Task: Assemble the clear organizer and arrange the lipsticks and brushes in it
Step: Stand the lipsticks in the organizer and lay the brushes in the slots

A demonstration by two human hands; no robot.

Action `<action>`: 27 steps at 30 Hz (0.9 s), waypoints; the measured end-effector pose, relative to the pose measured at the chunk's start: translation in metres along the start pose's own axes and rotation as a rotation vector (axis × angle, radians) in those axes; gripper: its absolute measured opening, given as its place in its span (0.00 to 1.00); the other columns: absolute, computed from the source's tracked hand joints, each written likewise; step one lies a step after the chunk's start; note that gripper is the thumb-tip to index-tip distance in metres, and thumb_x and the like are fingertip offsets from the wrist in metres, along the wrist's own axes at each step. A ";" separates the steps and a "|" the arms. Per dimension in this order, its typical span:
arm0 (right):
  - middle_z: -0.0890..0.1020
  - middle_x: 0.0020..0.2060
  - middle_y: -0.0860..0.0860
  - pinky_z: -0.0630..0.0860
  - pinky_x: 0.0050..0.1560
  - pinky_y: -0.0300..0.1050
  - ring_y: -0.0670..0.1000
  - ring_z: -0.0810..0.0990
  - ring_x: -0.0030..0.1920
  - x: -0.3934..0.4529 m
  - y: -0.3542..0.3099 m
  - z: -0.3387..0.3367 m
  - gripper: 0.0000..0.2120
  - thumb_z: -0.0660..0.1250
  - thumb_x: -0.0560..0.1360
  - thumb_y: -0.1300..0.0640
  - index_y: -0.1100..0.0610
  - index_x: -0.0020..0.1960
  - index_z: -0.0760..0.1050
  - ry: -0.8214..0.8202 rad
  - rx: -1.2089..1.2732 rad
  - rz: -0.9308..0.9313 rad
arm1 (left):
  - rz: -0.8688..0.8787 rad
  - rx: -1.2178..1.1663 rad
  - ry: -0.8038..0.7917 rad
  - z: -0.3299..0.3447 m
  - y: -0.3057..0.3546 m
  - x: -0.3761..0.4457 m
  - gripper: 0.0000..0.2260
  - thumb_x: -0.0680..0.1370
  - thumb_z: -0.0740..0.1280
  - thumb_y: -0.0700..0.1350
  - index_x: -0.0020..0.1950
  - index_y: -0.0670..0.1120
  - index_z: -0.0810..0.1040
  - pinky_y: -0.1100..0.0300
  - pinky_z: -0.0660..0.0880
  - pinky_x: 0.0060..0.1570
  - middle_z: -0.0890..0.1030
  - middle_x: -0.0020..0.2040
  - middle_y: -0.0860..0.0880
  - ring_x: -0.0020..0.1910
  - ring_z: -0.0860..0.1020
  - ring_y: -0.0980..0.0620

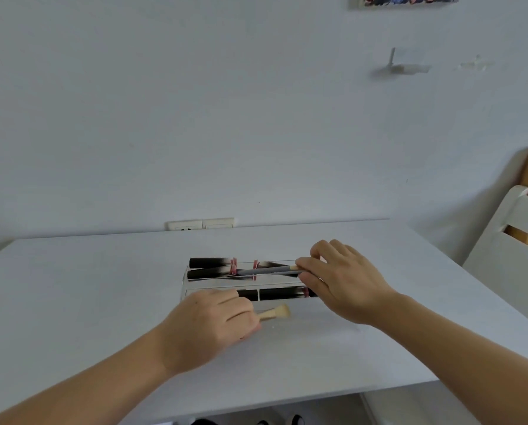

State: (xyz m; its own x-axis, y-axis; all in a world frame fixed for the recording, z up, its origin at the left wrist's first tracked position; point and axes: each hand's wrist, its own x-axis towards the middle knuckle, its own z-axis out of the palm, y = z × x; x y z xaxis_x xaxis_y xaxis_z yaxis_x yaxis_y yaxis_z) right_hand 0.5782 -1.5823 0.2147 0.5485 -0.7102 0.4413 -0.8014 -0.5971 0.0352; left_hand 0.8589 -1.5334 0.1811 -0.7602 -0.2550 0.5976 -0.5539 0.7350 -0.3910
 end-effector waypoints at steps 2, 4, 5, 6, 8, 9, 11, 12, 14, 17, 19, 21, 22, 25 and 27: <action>0.75 0.51 0.47 0.73 0.50 0.49 0.52 0.71 0.46 -0.003 -0.003 0.005 0.19 0.51 0.82 0.43 0.49 0.60 0.77 0.035 -0.001 0.007 | -0.027 0.008 0.005 0.002 0.000 -0.002 0.09 0.81 0.70 0.45 0.42 0.45 0.81 0.55 0.72 0.30 0.79 0.39 0.50 0.33 0.73 0.48; 0.76 0.55 0.48 0.71 0.53 0.49 0.53 0.71 0.48 -0.006 -0.005 0.012 0.19 0.52 0.82 0.44 0.49 0.64 0.75 0.058 0.005 0.010 | -0.044 0.013 0.003 0.003 0.000 -0.001 0.11 0.82 0.68 0.47 0.42 0.45 0.81 0.54 0.74 0.32 0.80 0.40 0.50 0.34 0.74 0.48; 0.75 0.57 0.49 0.69 0.56 0.48 0.54 0.71 0.51 -0.008 -0.006 0.014 0.19 0.53 0.82 0.43 0.48 0.66 0.74 0.062 0.012 0.016 | -0.047 0.013 -0.001 0.003 -0.001 -0.001 0.11 0.82 0.68 0.48 0.42 0.45 0.81 0.54 0.75 0.34 0.80 0.41 0.50 0.35 0.75 0.48; 0.75 0.59 0.49 0.66 0.58 0.48 0.54 0.71 0.53 -0.009 -0.007 0.017 0.19 0.53 0.82 0.43 0.48 0.67 0.72 0.068 0.021 0.021 | -0.051 0.012 -0.004 0.004 -0.001 -0.001 0.12 0.82 0.68 0.50 0.43 0.45 0.82 0.54 0.76 0.36 0.80 0.41 0.50 0.36 0.76 0.48; 0.74 0.62 0.49 0.63 0.61 0.48 0.55 0.71 0.58 -0.011 -0.007 0.020 0.19 0.53 0.82 0.43 0.48 0.68 0.72 0.084 0.039 0.026 | -0.062 0.015 -0.012 0.005 -0.001 -0.001 0.14 0.82 0.68 0.55 0.44 0.46 0.82 0.55 0.76 0.41 0.80 0.43 0.50 0.38 0.76 0.47; 0.74 0.64 0.50 0.63 0.63 0.49 0.55 0.71 0.60 -0.011 -0.007 0.020 0.19 0.53 0.82 0.44 0.49 0.68 0.72 0.090 0.042 0.024 | -0.074 0.020 -0.013 0.005 -0.002 -0.002 0.14 0.81 0.69 0.56 0.45 0.46 0.82 0.55 0.76 0.43 0.80 0.44 0.49 0.39 0.76 0.47; 0.74 0.66 0.50 0.62 0.64 0.49 0.56 0.70 0.63 -0.011 -0.008 0.019 0.20 0.53 0.82 0.45 0.50 0.69 0.72 0.088 0.043 0.007 | -0.119 0.027 -0.001 0.007 -0.002 -0.002 0.15 0.79 0.70 0.58 0.48 0.46 0.82 0.54 0.74 0.43 0.80 0.45 0.49 0.41 0.77 0.47; 0.74 0.66 0.51 0.62 0.66 0.50 0.57 0.70 0.64 -0.011 -0.008 0.019 0.20 0.53 0.83 0.46 0.51 0.70 0.72 0.080 0.050 -0.003 | -0.144 0.028 0.012 0.009 -0.003 -0.002 0.16 0.79 0.70 0.59 0.50 0.46 0.82 0.54 0.73 0.43 0.80 0.46 0.49 0.41 0.77 0.47; 0.73 0.68 0.52 0.63 0.68 0.51 0.57 0.69 0.67 -0.011 -0.010 0.018 0.21 0.53 0.83 0.46 0.52 0.71 0.72 0.049 0.078 -0.012 | -0.179 0.016 0.049 0.010 -0.002 -0.003 0.18 0.78 0.71 0.61 0.53 0.46 0.79 0.54 0.72 0.43 0.79 0.47 0.48 0.42 0.76 0.47; 0.73 0.70 0.51 0.64 0.70 0.52 0.57 0.68 0.70 -0.007 -0.014 0.014 0.21 0.52 0.83 0.48 0.53 0.72 0.71 0.015 0.138 -0.017 | -0.221 -0.022 0.086 0.010 -0.002 -0.004 0.22 0.76 0.71 0.63 0.55 0.46 0.75 0.53 0.72 0.45 0.77 0.50 0.48 0.45 0.75 0.47; 0.73 0.70 0.51 0.62 0.70 0.49 0.55 0.68 0.70 -0.003 -0.018 0.012 0.21 0.53 0.83 0.48 0.53 0.72 0.71 -0.006 0.170 -0.037 | -0.264 -0.046 0.081 0.009 -0.001 -0.004 0.24 0.75 0.70 0.66 0.56 0.47 0.73 0.54 0.70 0.49 0.74 0.54 0.49 0.48 0.73 0.47; 0.73 0.70 0.52 0.62 0.71 0.50 0.55 0.68 0.71 0.000 -0.023 0.011 0.21 0.53 0.82 0.49 0.54 0.72 0.71 -0.034 0.188 -0.066 | -0.302 -0.060 0.060 0.007 -0.001 -0.004 0.26 0.75 0.69 0.67 0.59 0.47 0.73 0.54 0.68 0.54 0.72 0.57 0.50 0.52 0.73 0.46; 0.73 0.70 0.52 0.63 0.71 0.52 0.56 0.68 0.71 0.001 -0.024 0.012 0.22 0.53 0.82 0.49 0.55 0.72 0.71 -0.038 0.195 -0.077 | -0.316 -0.064 0.051 0.007 -0.001 -0.004 0.27 0.74 0.68 0.68 0.60 0.48 0.73 0.54 0.67 0.56 0.72 0.58 0.50 0.53 0.73 0.46; 0.76 0.67 0.53 0.66 0.69 0.53 0.56 0.71 0.69 0.001 -0.024 0.011 0.20 0.55 0.82 0.50 0.57 0.69 0.74 0.028 0.215 -0.093 | -0.351 -0.081 0.049 0.003 -0.001 -0.002 0.29 0.74 0.68 0.68 0.63 0.48 0.72 0.55 0.65 0.61 0.72 0.61 0.50 0.58 0.73 0.46; 0.78 0.63 0.53 0.67 0.66 0.51 0.56 0.74 0.66 0.001 -0.019 0.009 0.18 0.57 0.82 0.52 0.58 0.65 0.77 0.128 0.215 -0.100 | -0.394 -0.099 0.072 -0.001 -0.004 -0.001 0.27 0.76 0.68 0.66 0.64 0.48 0.72 0.56 0.64 0.62 0.73 0.61 0.50 0.59 0.73 0.46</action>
State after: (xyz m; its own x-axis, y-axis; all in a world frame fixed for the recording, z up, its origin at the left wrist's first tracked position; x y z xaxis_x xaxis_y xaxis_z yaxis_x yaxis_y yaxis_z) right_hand 0.5963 -1.5750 0.2061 0.5769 -0.5988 0.5555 -0.6679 -0.7374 -0.1012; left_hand 0.8620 -1.5351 0.1826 -0.4689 -0.4873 0.7367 -0.7598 0.6478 -0.0552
